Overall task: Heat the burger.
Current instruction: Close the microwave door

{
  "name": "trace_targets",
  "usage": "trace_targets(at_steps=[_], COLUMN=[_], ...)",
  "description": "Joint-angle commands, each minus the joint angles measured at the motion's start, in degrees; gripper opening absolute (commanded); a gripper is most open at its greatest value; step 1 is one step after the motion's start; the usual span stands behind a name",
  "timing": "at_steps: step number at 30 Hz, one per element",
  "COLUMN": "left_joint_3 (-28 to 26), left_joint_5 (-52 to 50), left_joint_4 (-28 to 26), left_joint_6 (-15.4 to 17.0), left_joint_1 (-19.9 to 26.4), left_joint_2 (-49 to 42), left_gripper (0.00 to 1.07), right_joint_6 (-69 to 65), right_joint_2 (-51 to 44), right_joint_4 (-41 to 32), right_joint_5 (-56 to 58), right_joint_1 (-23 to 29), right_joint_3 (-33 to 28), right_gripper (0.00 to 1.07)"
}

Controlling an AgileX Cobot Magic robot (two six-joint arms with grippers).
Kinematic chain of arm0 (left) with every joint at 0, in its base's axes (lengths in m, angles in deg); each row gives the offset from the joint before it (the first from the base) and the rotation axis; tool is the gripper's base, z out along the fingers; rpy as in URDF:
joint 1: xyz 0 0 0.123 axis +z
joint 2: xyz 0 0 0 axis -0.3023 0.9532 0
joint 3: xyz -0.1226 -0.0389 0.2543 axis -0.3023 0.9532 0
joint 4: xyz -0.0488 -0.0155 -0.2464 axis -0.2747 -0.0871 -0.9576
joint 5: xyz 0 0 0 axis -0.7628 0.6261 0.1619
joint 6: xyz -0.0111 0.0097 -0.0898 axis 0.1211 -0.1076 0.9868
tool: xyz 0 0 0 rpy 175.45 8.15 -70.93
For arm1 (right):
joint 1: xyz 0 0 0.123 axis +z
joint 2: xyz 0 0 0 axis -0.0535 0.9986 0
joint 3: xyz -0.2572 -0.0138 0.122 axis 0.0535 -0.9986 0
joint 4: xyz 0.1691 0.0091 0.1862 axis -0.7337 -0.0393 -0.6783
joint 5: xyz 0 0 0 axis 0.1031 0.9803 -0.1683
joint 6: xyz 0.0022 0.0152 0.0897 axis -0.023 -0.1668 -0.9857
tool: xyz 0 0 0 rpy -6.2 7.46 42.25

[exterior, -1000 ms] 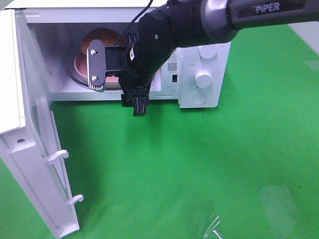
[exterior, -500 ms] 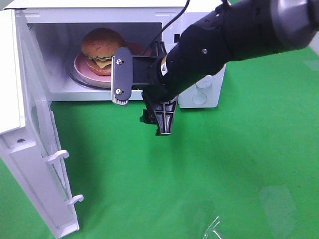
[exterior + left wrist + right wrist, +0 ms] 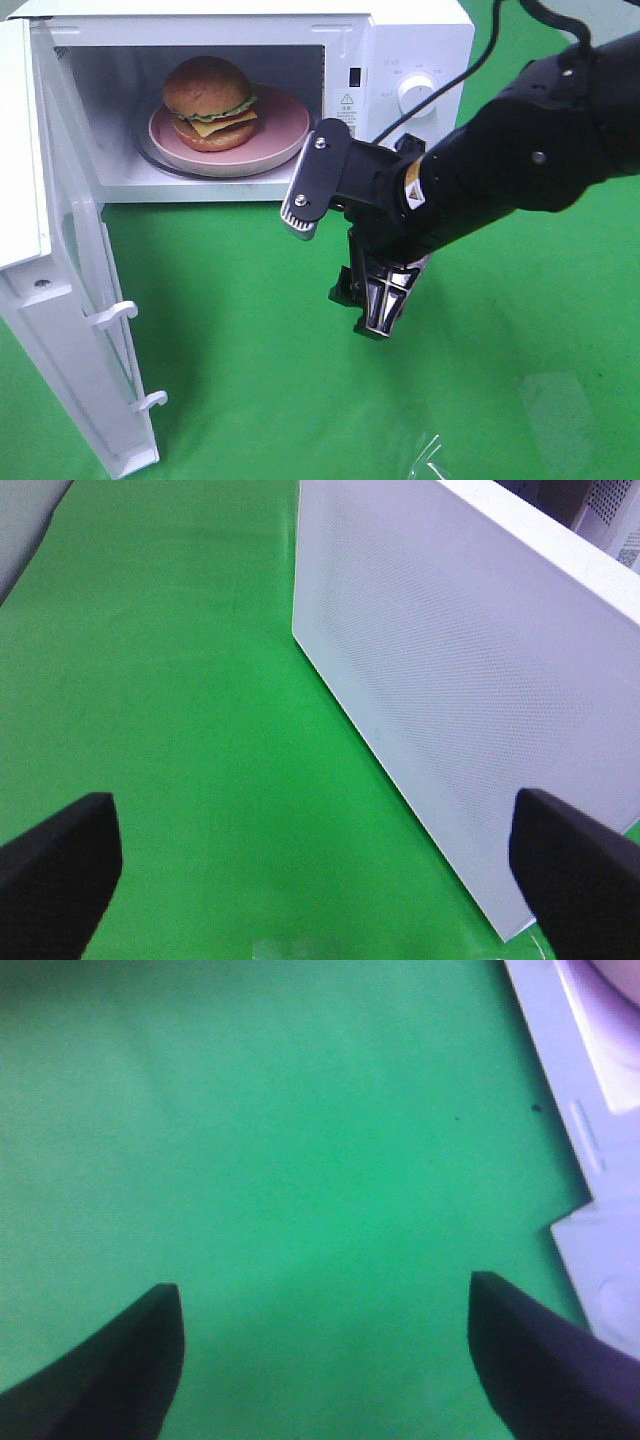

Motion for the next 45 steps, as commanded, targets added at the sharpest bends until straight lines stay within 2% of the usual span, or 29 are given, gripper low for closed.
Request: trace_targets(at_steps=[1,9,13,16,18,21,25,30,33,34,37,38,39,41,42,43,45], left_joint_3=[0.11,0.11,0.11,0.11,0.11,0.11,0.11,0.11,0.11,0.11,0.11,0.11,0.11,0.11,0.11,0.11,0.11], left_joint_5=[-0.23,-0.23,-0.23,-0.23,-0.23,-0.23,-0.23,-0.23,-0.23,-0.23,-0.23,-0.23,-0.23,-0.23,-0.23,-0.23,-0.23], left_joint_4=[-0.17,-0.17,-0.17,-0.17,-0.17,-0.17,-0.17,-0.17,-0.17,-0.17,-0.17,-0.17,-0.17,-0.17,-0.17,-0.17,-0.17], left_joint_6=[-0.11,-0.11,-0.11,-0.11,-0.11,-0.11,-0.11,-0.11,-0.11,-0.11,-0.11,-0.11,-0.11,-0.11,-0.11,-0.11,-0.11], left_joint_1=[-0.34,-0.34,-0.34,-0.34,-0.34,-0.34,-0.34,-0.34,-0.34,-0.34,-0.34,-0.34,-0.34,-0.34,-0.34,-0.34,-0.34], left_joint_2=[-1.26,-1.26,-1.26,-1.26,-1.26,-1.26,-1.26,-1.26,-1.26,-1.26,-1.26,-1.26,-1.26,-1.26,-1.26,-1.26,-1.26], left_gripper=[0.97,0.97,0.97,0.97,0.97,0.97,0.97,0.97,0.97,0.97,0.97,0.97,0.97,0.97,0.97,0.97,0.97], right_joint_6=[-9.68,-20.63,-27.22,-28.71,-31.74,-32.83,-35.98,-36.55,-37.18,-37.30,-37.24,-37.24,-37.24,-35.29,-35.29,-33.80,-33.23], right_joint_2=[-5.79,-16.04,-22.23,-24.35,-27.67,-28.53,-34.78,-38.10,-44.23,-47.73,-49.68,-52.48,-52.48,-58.56,-58.56,-61.59,-63.31], right_joint_4=[0.00,-0.06,-0.06,-0.11,-0.29,-0.29,-0.40,-0.46,-0.46,-0.23,-0.23,-0.23,-0.23,-0.11,-0.11,0.06,0.06], right_joint_5=[-0.29,5.79,17.42,21.54,30.65,33.23,45.09,48.24,50.88,50.82,50.71,50.82,50.82,50.76,50.76,50.65,50.48], right_joint_1=[0.23,0.23,0.23,0.23,0.23,0.23,0.23,0.23,0.23,-0.69,-1.83,-5.56,-5.56,-13.35,-13.35,-16.73,-18.33], right_joint_3=[-4.93,-9.68,-9.85,-9.85,-9.80,-9.74,-9.74,-9.74,-9.85,-10.71,-11.63,-13.12,-13.12,-16.39,-16.39,-17.88,-18.51], right_gripper=[0.76,0.76,0.76,0.76,0.76,0.76,0.76,0.76,0.76,0.76,0.76,0.76,0.76,0.76,0.76,0.76,0.76])
